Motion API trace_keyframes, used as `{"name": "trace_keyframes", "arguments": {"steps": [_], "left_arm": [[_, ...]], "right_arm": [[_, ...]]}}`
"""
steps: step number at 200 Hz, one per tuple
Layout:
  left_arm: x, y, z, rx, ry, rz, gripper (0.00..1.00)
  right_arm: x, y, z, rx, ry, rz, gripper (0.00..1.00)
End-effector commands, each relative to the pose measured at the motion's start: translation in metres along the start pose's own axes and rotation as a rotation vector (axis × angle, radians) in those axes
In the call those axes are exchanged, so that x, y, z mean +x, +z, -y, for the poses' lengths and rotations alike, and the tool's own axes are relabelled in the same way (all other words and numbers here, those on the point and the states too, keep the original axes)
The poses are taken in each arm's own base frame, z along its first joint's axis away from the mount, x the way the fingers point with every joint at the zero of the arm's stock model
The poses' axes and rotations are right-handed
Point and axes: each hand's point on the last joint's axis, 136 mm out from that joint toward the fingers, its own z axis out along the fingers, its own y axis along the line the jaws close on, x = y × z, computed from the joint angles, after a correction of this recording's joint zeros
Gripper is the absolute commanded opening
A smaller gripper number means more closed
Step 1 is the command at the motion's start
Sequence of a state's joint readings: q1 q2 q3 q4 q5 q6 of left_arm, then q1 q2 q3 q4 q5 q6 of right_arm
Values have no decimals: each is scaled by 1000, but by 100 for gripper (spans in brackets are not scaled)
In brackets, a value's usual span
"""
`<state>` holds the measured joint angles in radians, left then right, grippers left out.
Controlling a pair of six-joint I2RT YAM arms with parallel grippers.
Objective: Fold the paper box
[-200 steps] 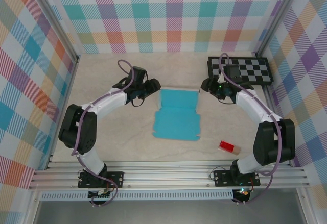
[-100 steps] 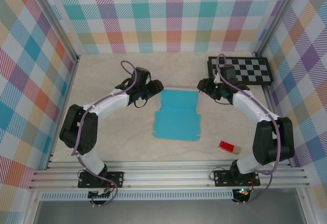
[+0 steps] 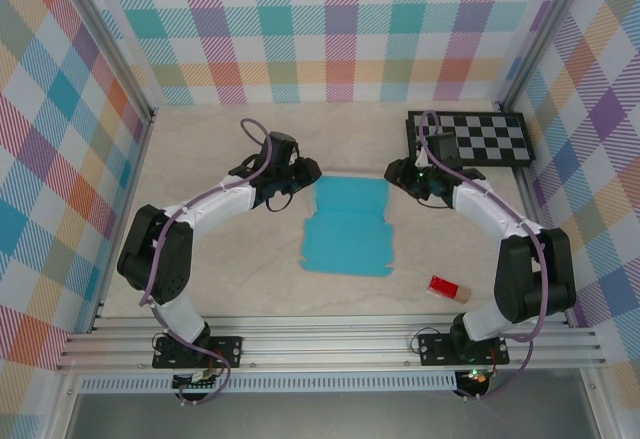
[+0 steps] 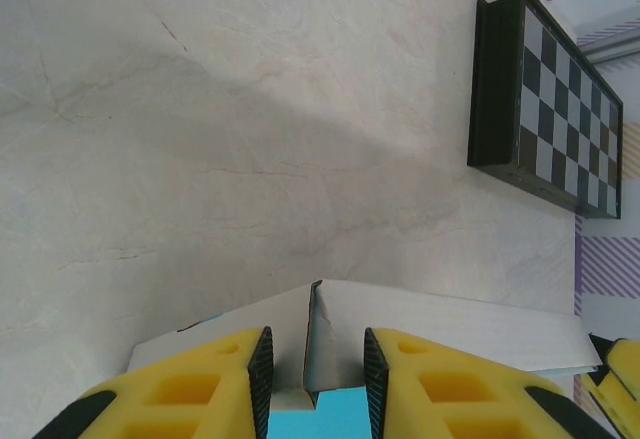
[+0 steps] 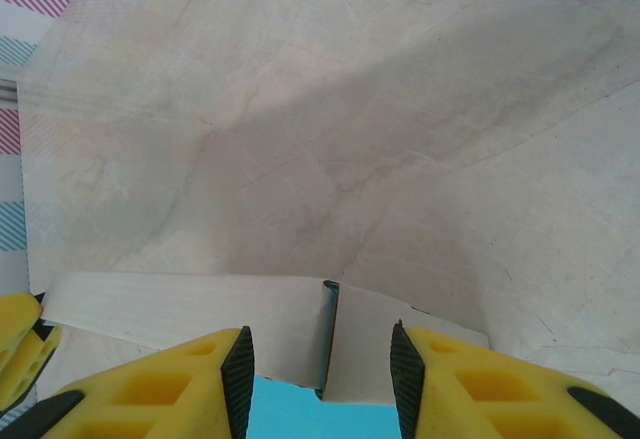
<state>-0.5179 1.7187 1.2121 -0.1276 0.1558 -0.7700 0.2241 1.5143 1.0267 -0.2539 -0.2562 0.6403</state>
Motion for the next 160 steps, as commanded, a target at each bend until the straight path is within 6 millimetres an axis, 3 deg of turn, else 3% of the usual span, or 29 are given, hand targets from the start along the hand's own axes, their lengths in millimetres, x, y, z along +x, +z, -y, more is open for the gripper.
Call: {"name": "trace_keyframes", "arguments": {"steps": [1,91,160], "left_arm": [[9,-2,0,-1,16,-5,31],[24,-4,0,38,33,16,20],[50,-14,-7,72,195,96,16]], "right_arm": [[5,4,-4,-33,-9,-10,41],[26,5,-5,-106,-71,2,24],[46,0,7,-111,-170,28,21]]}}
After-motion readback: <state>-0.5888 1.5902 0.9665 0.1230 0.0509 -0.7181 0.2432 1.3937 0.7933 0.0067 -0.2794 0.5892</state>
